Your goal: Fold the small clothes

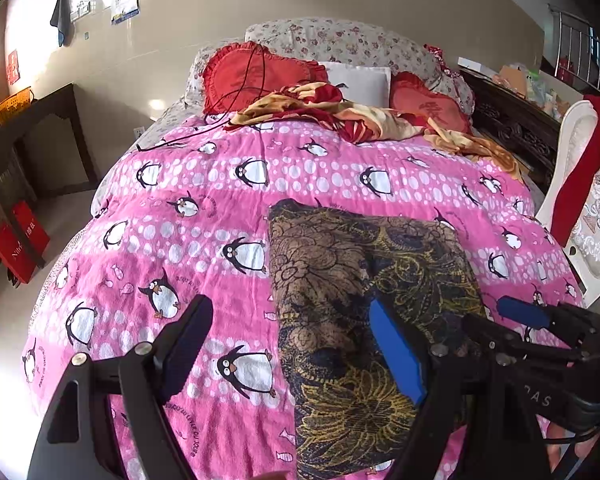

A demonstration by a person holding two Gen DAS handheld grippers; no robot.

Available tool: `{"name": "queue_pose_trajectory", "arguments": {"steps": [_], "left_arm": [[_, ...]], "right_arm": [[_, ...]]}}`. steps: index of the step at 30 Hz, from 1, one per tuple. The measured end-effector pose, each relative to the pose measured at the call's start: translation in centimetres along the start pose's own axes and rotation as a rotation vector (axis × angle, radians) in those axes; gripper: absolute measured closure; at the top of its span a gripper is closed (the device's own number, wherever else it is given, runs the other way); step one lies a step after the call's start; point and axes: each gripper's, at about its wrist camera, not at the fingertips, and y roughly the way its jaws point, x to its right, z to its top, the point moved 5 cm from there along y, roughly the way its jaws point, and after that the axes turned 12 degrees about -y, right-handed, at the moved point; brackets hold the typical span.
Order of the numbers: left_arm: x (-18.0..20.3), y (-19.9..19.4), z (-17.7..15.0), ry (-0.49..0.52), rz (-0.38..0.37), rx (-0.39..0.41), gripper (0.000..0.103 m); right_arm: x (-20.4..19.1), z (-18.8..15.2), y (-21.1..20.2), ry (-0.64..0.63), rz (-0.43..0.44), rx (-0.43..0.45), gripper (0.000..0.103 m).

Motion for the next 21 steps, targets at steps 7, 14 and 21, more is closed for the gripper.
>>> {"name": "queue_pose_trajectory", "arguments": {"steps": [7, 14, 21], "left_arm": [[-0.1, 0.3, -0.1, 0.001, 0.0, -0.007, 0.019], [-0.3, 0.7, -0.2, 0.002, 0.004, -0.017, 0.019], [-0.3, 1.1, -0.4, 0.003, 0.006, -0.026, 0.019]], "right_arm": [[-0.1, -0.1, 0.5, 0.004, 0.005, -0.012, 0.057], [-0.1, -0.2, 0.9, 0.003, 0.007, -0.023, 0.057], [-0.2, -0.3, 1.4, 0.002, 0.015, -0.034, 0.057]]}}
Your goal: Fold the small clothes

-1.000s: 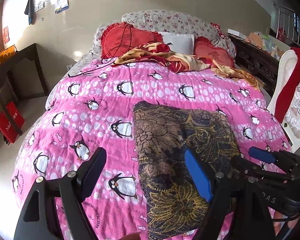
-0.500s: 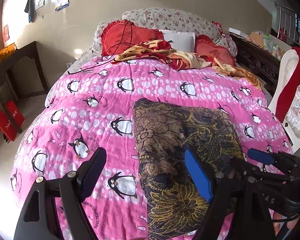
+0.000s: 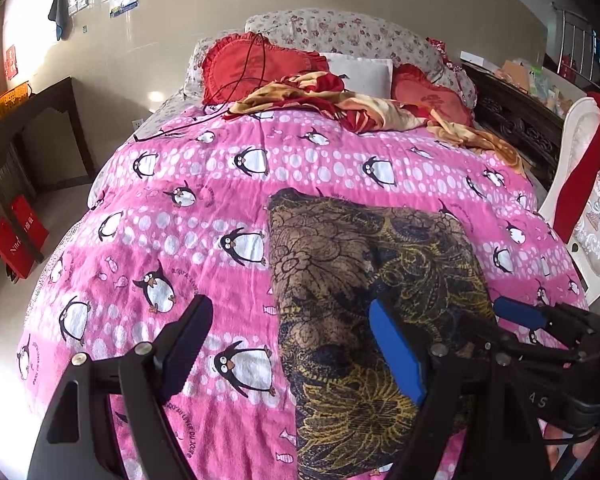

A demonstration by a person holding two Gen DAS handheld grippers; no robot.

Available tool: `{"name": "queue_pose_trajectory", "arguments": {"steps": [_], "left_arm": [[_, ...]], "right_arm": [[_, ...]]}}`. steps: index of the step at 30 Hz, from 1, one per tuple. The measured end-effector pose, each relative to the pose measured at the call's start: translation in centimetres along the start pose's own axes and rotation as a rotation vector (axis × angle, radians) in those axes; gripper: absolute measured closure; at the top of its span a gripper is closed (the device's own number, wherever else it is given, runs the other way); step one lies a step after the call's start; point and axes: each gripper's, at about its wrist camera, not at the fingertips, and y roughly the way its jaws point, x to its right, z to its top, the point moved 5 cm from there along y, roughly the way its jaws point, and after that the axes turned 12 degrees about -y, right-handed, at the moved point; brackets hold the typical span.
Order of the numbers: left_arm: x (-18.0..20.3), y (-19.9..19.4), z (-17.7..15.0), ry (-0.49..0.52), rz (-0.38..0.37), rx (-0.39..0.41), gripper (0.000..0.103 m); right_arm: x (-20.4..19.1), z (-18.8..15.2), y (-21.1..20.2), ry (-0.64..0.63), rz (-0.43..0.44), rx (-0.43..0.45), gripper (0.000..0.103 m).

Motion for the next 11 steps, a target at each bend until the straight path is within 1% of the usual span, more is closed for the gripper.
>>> {"name": "queue_pose_trajectory", "arguments": {"steps": [6, 11], "left_arm": [[0.0, 0.48, -0.05, -0.001, -0.001, -0.01, 0.019], [-0.2, 0.79, -0.04, -0.003, -0.01, -0.001, 0.019]], "right_arm": [[-0.04, 0.05, 0.38, 0.001, 0.003, -0.007, 0.057], [0.12, 0.02, 0.73, -0.001, 0.005, -0.014, 0.057]]}}
